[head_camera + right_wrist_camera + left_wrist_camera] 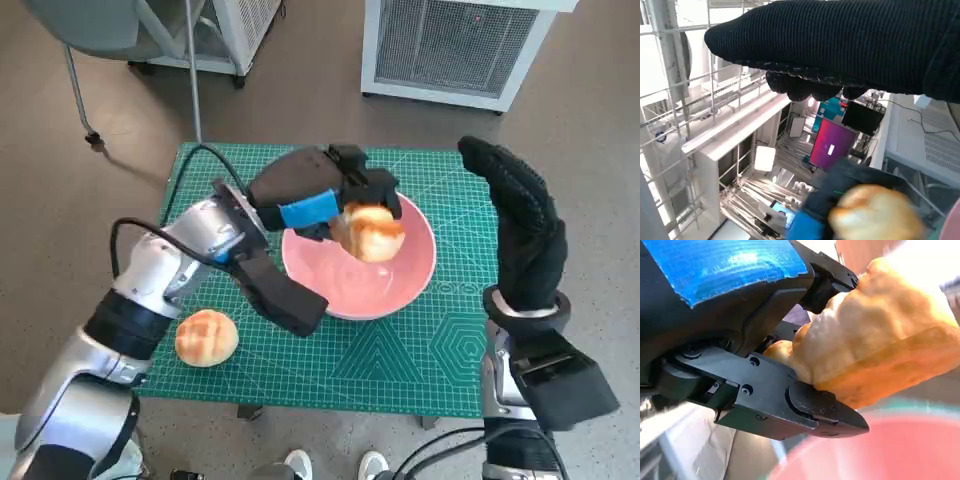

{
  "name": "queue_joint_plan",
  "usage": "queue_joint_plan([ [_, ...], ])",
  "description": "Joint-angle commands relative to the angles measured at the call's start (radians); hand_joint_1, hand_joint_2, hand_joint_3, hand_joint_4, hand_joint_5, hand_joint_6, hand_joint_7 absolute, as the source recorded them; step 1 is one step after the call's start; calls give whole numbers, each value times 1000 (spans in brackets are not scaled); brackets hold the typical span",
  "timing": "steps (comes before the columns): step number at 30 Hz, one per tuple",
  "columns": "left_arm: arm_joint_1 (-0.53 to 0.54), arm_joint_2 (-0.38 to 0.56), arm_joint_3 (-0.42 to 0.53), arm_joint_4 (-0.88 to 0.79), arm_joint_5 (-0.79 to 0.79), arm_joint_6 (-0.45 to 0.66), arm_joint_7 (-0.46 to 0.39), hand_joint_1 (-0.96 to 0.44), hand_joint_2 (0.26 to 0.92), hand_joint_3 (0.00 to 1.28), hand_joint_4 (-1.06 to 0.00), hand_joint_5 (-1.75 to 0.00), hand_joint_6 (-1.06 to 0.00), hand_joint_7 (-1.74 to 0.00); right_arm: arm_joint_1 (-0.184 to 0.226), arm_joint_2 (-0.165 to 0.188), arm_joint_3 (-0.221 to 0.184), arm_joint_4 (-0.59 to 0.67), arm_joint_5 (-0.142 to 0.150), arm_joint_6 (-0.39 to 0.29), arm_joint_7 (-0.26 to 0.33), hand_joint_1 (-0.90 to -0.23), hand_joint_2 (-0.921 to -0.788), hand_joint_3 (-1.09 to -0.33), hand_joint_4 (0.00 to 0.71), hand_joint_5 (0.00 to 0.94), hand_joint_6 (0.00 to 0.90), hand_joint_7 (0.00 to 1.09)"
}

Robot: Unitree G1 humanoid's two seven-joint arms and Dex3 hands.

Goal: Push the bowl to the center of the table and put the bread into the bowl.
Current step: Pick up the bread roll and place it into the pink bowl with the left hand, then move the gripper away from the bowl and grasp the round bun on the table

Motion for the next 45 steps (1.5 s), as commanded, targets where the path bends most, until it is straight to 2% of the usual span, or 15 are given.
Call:
queue_joint_plan([
  [1, -16, -31, -18, 48, 0, 28, -45, 0, 921, 96, -640, -1369, -645, -991, 26, 2, -2, -3, 8, 13, -2, -521, -921, -821, 277, 17, -1, 603],
  [4, -3, -50, -17, 63, -15, 70, -106, 0, 921, 140, -574, -1328, -581, -1181, 31, 5, -1, -10, 7, 16, -4, -519, -921, -820, 277, 17, -1, 603],
  [5, 8, -57, -13, 53, -28, 103, -160, 0, 921, 161, -548, -1337, -555, -1230, 32, 7, 0, -13, 7, 17, -5, -518, -921, -820, 277, 17, -1, 603],
  [6, 17, -62, -9, 44, -38, 127, -199, -5, 913, 160, -492, -1182, -501, -1129, 33, 8, 0, -15, 7, 18, -5, -518, -921, -820, 277, 17, -1, 603],
  [7, 29, -64, -6, 23, -49, 158, -260, -17, 910, 140, -464, -852, -465, -901, 35, 9, 0, -18, 8, 20, -5, -517, -921, -820, 277, 17, -1, 603],
  [8, 38, -65, -5, 7, -56, 181, -302, -37, 903, 107, -376, -556, -403, -682, 36, 9, 0, -20, 8, 22, -5, -517, -921, -820, 277, 17, -1, 603],
  [9, 46, -61, -2, -19, -72, 206, -368, -56, 896, 76, -289, -357, -354, -513, 36, 10, 0, -23, 9, 24, -5, -517, -921, -820, 277, 17, -1, 603],
  [12, 53, -51, -1, -76, -106, 260, -524, -106, 873, 31, -111, -117, -244, -277, 38, 10, -1, -27, 12, 27, -3, -518, -921, -820, 277, 17, -1, 603],
  [15, 44, -37, -16, -109, -113, 269, -629, -165, 845, 11, -36, -38, -170, -177, 40, 10, -3, -27, 13, 26, -2, -519, -921, -818, 277, 17, -1, 603],
  [18, 48, -19, -21, -140, -108, 260, -674, -217, 825, 4, -11, -12, -136, -137, 40, 10, -4, -29, 12, 28, -3, -520, -921, -817, 277, 17, -1, 605],
  [30, 135, 72, 51, -347, -138, 262, -726, -371, 787, 0, 1, 1, -32, -71, 42, 15, 2, -46, -10, 44, -14, -517, -921, -821, 275, 15, -1, 609],
  [38, 247, 206, 222, -589, -270, 270, -799, -336, 774, 0, 1, 1, -48, -78, 50, 15, 8, -64, -12, 53, -12, -515, -921, -824, 274, 14, -1, 608],
  [45, 445, 391, 466, -767, -433, 173, -784, -376, 772, 0, 1, 1, -78, -90, 50, 13, 13, -74, -2, 64, -6, -514, -921, -827, 273, 14, -1, 612],
])
